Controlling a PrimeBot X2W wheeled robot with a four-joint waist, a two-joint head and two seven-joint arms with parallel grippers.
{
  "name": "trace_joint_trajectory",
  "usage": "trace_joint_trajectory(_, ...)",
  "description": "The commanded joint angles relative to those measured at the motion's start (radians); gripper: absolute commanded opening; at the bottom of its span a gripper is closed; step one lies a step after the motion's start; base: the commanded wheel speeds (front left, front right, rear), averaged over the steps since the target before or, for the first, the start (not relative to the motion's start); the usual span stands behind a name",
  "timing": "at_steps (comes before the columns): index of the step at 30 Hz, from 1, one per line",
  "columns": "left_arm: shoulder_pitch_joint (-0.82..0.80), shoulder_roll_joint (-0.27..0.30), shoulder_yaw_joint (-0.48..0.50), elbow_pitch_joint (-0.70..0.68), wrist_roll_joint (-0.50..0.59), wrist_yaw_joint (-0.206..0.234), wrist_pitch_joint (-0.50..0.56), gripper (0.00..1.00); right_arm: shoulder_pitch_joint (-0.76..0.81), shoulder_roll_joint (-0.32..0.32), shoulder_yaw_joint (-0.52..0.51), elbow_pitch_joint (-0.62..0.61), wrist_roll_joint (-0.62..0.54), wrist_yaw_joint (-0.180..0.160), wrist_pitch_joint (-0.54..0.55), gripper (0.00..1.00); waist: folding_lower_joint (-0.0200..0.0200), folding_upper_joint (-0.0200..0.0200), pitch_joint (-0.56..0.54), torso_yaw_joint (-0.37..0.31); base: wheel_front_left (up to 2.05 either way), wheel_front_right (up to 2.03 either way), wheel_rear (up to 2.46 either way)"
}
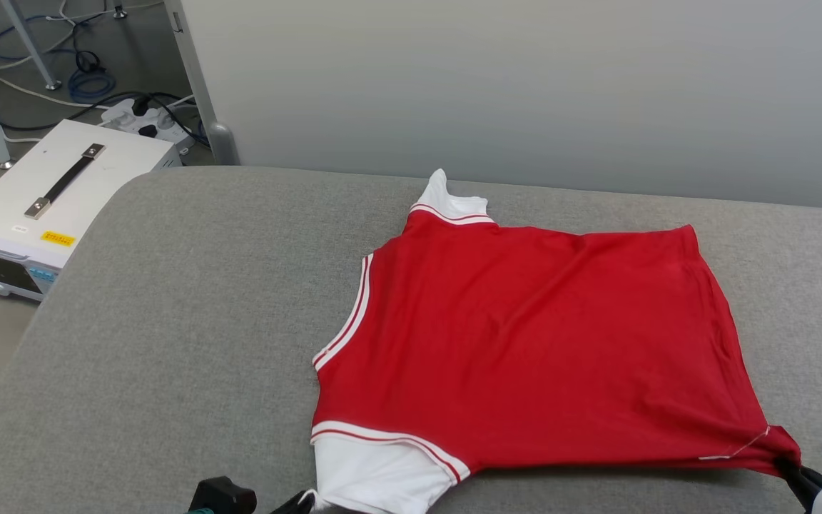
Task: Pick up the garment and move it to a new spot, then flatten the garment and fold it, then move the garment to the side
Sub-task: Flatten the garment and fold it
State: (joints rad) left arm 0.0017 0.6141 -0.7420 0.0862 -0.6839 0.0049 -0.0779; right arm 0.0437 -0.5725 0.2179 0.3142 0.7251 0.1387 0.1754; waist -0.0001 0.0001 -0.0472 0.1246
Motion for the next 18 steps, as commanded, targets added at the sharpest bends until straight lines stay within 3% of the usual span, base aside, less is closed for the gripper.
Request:
trace_joint_trajectory(1,0.025,0.013,-0.003,-0.011,-0.011,0.004,0.005,0.0,0.033,-0.003,-0.023,-0.023,-0.005,-0.008,0.025,0.0,0.0001,-0.0001,-0.005,-0.002,0.0,0.0,0.0)
trace_joint_trajectory(10,0.093,0.062,-0.046,-0.103,-0.017,-0.004,0.056,0.0,0.203,0.023,-0.168,-0.171,-0.043,-0.008,0.22,0.0,0.0001,-0.0001,-0.014,0.001,0.0,0.0,0.0)
trace_joint_trajectory(18,0.075,0.041,-0.036,-0.155,-0.007,0.016,0.032,0.0,0.252,0.072,-0.269,-0.313,-0.061,-0.008,0.291,0.0,0.0001,-0.0001,-0.009,-0.001,0.0,0.0,0.0)
